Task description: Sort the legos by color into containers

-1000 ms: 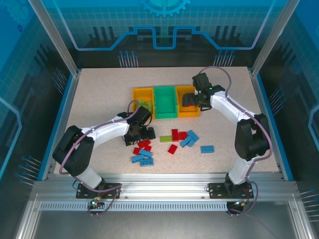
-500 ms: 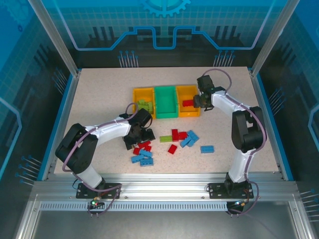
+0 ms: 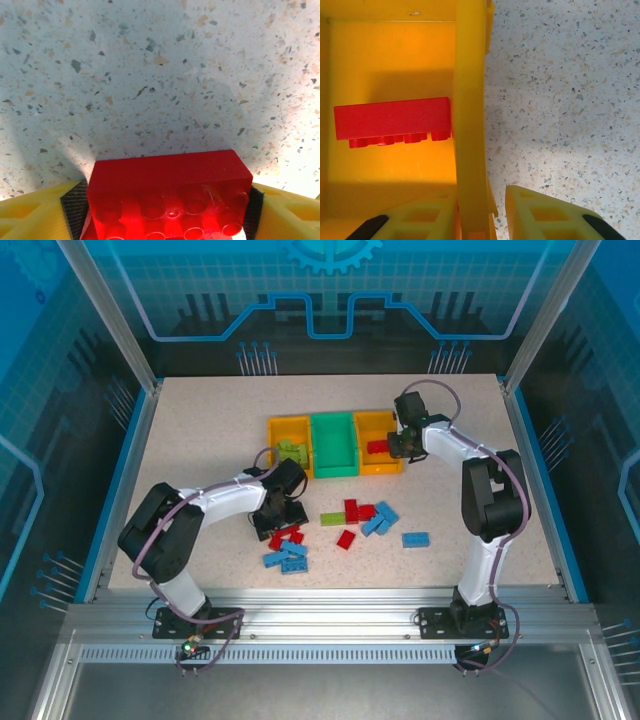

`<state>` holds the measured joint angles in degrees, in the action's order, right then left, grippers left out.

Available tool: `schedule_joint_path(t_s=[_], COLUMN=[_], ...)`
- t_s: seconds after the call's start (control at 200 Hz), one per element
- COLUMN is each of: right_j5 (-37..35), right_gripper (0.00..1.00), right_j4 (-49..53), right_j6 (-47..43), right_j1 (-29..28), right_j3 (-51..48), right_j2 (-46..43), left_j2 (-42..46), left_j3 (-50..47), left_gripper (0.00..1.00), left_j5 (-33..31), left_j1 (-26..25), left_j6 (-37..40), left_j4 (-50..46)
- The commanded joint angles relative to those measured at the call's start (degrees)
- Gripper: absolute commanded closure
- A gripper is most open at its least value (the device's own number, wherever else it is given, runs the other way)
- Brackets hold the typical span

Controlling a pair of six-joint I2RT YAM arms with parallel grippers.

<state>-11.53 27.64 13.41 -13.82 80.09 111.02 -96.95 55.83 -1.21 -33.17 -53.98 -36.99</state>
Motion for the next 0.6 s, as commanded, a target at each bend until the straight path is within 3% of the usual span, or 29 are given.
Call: schedule_joint_path(t_s=[0.0,0.46,0.595], right_j5=[0.6,0.1,-0.8], right_gripper=[0.71,0.74,0.73], right_j4=[-0.3,-0.8,-0.2], right_j6=[-0.5,0.6,0.8], right_j1=[-0.2,-2.9,-2.6], right_j3=[-2.1,-6.9,-6.8], right_j2=[-1.9,-6.2,-6.3], left_j2=[-1.7,-0.1,-0.4], left_j3=[2.4,12.8,11.6], left_gripper=[0.23,0.29,0.22], left_j5=[0.5,-4.9,-3.8], left_j1=[-0.3,-0.2,-0.3], left_j6=[0.6,7.0,7.7], left_j4=[0.7,-5.5,-5.4])
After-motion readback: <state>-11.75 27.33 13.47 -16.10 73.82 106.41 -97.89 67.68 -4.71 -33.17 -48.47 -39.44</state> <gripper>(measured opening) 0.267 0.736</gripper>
